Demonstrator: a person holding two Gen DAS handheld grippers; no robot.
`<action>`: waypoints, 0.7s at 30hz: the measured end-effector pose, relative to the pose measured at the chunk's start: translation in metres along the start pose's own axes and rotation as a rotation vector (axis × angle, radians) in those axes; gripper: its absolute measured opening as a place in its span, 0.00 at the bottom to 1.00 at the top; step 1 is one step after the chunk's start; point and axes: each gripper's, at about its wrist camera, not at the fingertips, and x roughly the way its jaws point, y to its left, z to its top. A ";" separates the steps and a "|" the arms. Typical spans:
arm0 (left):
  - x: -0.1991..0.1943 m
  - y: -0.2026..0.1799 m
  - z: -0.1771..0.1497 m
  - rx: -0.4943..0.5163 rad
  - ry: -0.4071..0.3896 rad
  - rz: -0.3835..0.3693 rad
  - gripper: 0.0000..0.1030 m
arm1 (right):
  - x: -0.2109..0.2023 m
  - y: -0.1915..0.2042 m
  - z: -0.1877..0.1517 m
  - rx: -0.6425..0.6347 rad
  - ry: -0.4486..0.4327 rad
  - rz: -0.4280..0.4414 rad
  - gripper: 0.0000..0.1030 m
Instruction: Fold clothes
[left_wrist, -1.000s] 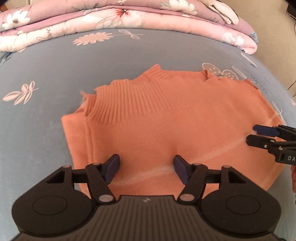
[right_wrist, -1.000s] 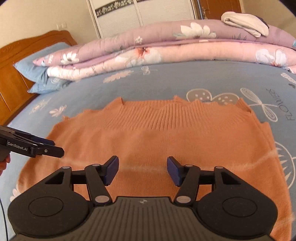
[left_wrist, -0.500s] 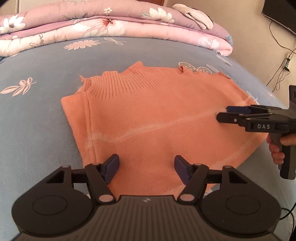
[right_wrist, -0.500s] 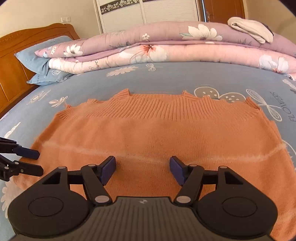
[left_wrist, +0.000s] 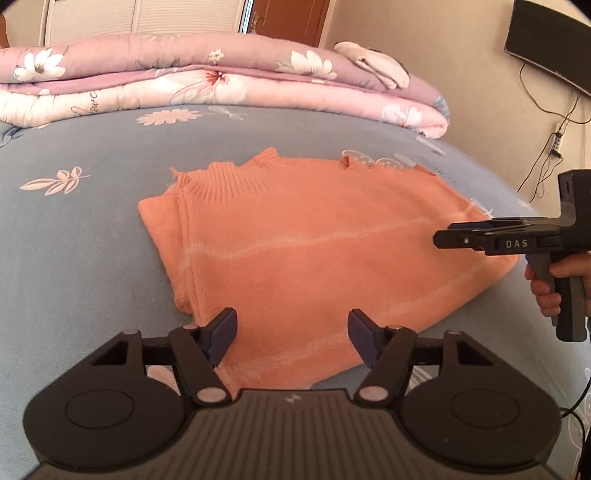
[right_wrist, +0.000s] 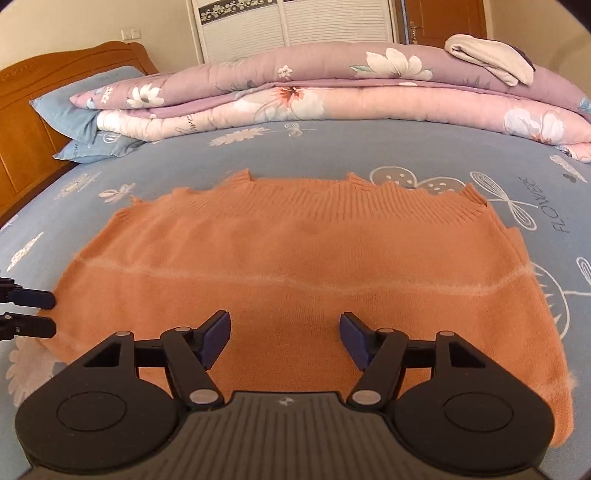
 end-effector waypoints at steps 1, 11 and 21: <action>0.007 0.001 -0.004 0.003 0.034 0.018 0.67 | 0.000 0.007 0.004 -0.027 0.000 0.015 0.68; -0.016 -0.020 -0.005 0.022 -0.010 0.107 0.72 | 0.036 0.091 0.067 -0.336 0.040 0.083 0.65; -0.014 -0.018 -0.016 -0.001 -0.043 0.119 0.73 | 0.165 0.185 0.105 -0.515 0.129 0.137 0.19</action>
